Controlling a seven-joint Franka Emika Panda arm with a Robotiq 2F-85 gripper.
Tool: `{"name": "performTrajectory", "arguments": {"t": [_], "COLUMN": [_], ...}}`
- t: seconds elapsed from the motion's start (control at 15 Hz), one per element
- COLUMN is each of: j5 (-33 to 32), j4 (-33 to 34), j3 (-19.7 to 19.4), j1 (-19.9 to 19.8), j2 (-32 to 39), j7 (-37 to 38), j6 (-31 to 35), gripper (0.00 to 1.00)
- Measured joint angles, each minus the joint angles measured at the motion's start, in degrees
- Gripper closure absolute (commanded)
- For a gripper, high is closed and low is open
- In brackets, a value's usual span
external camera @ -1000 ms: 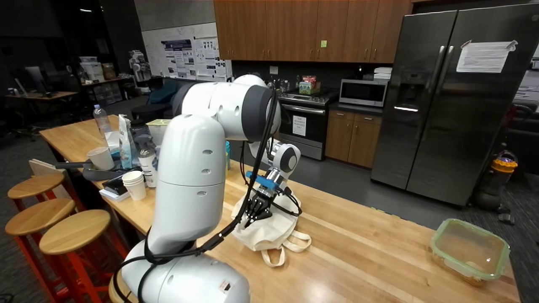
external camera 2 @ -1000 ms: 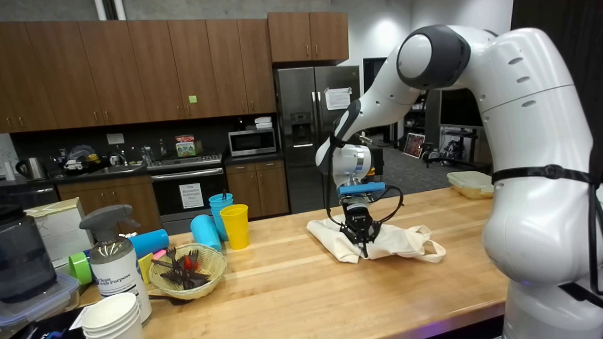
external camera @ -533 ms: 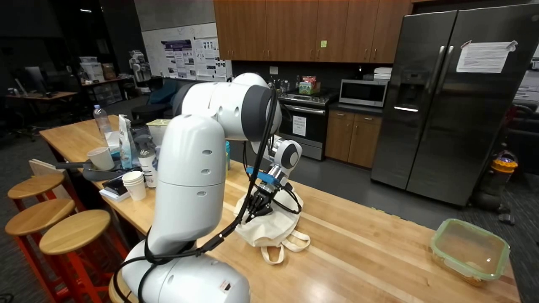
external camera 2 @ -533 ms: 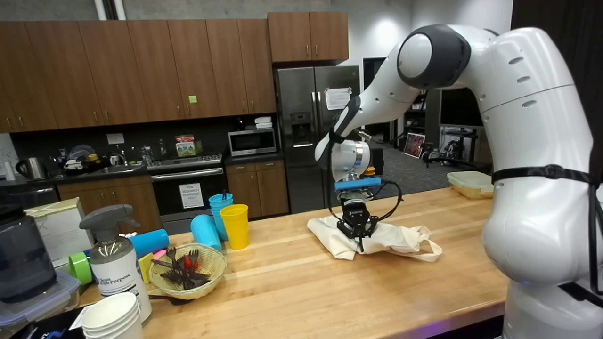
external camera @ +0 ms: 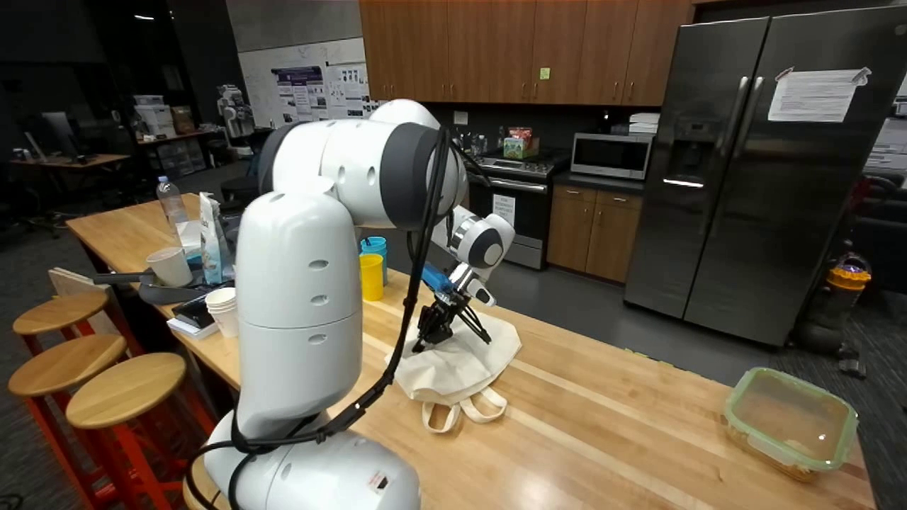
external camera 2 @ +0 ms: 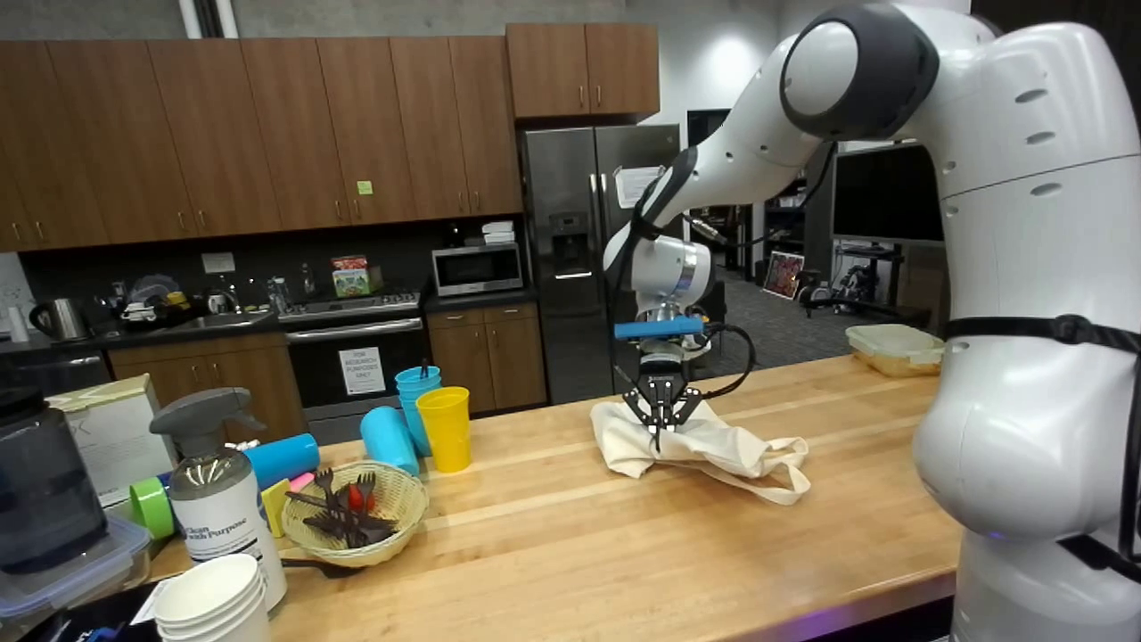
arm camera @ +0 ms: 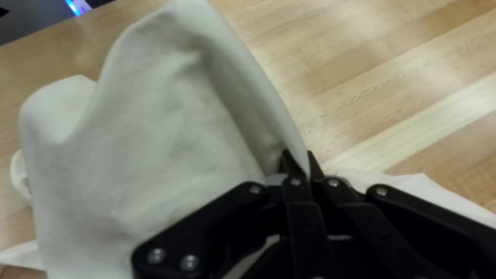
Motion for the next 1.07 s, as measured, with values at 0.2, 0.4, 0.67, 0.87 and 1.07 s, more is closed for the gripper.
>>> {"name": "performTrajectory", "arguments": {"t": [0.2,0.4,0.67,0.87,1.07], "j5": [-0.7,-3.6,-7.2,-8.7,-9.2], "j4": [-0.5,0.0,1.8,3.9,5.6], "j3": [0.0,0.1,0.1,0.2,0.5], "j1": [0.1,0.2,0.1,0.1,0.1], "j2": [-2.7,-4.7,-5.9,-5.9,-5.9], "j7": [8.3,18.3,26.2,27.9,28.1], "j6": [1.3,1.5,0.3,-2.0,-3.7], "gripper": [0.99,0.99,0.99,0.99,0.99]}}
